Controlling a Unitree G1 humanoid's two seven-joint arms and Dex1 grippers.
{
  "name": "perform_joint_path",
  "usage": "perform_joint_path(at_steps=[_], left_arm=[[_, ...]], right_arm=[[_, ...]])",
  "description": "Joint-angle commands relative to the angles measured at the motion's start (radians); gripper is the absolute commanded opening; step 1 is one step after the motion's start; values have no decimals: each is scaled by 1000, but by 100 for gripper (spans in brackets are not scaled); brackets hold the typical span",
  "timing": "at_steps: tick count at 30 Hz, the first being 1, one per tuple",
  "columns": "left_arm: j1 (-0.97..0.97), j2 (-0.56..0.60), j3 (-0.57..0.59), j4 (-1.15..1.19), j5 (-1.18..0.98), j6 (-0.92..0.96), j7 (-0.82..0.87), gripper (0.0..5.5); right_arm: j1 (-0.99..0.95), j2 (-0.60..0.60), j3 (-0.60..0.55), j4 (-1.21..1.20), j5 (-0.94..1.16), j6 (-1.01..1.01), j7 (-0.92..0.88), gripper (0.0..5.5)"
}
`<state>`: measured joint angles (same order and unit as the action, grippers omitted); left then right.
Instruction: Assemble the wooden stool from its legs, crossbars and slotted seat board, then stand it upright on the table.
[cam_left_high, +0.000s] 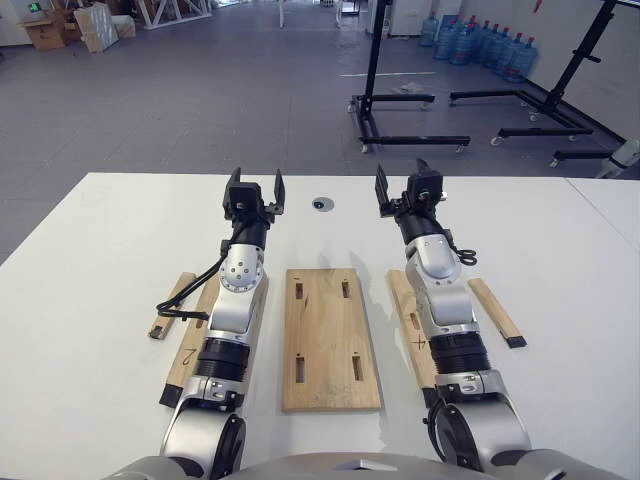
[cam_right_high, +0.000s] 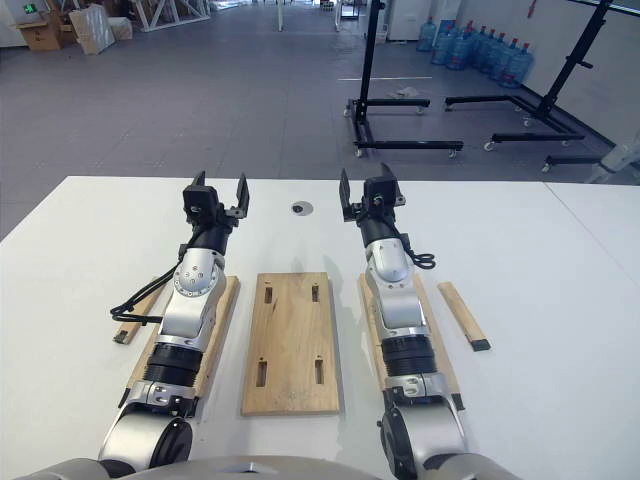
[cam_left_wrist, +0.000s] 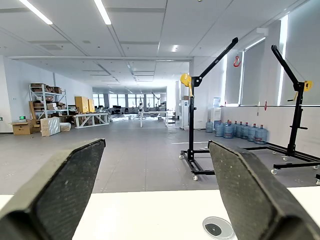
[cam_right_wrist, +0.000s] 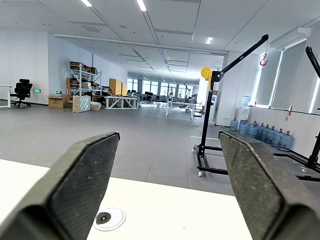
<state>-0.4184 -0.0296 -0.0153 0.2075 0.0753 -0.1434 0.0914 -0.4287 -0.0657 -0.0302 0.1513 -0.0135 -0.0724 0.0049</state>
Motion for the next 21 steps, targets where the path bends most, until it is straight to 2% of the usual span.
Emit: perform_joint_path(at_steps=[1,21], left_arm=[[-17,-5,-12,23,8,-4,-2,381],[25,-5,-20,-12,10,9,-12,381]], right_arm=[[26,1,0,-30,-5,21,-6,366],[-20,4,2,15,33,23,45,366]])
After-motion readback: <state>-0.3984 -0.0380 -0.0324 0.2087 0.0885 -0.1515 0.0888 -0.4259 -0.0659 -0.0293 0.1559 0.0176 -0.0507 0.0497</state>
